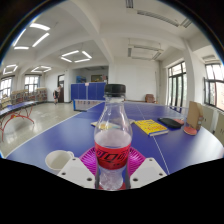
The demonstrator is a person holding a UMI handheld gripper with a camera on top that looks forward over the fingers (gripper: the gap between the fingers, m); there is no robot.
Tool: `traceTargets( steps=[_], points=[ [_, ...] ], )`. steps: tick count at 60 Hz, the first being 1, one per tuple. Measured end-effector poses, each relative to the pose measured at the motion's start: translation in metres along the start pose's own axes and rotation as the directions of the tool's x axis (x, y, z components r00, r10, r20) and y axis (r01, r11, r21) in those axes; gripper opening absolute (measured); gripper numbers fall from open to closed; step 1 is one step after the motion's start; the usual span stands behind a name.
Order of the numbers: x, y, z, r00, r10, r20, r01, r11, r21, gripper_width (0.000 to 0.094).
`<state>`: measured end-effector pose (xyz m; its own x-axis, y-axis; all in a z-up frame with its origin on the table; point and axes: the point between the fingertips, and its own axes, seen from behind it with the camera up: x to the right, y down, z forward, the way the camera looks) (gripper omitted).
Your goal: Pour water
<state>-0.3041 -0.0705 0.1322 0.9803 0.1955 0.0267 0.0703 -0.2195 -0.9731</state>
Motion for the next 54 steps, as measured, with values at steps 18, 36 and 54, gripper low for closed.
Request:
traceTargets(
  steps=[18, 36, 54],
  points=[
    [0.002, 0.024, 0.004, 1.000, 0.000, -0.014, 0.000, 1.000, 0.019, 0.0419],
    [0.005, 0.033, -0.046, 0.997, 0.013, -0.073, -0.026, 0.983, -0.179, 0.0850],
    [-0.029, 0.000, -0.237, 0.992, -0.007, -0.130, -0.024, 0.972, -0.235, 0.0852]
  ],
)
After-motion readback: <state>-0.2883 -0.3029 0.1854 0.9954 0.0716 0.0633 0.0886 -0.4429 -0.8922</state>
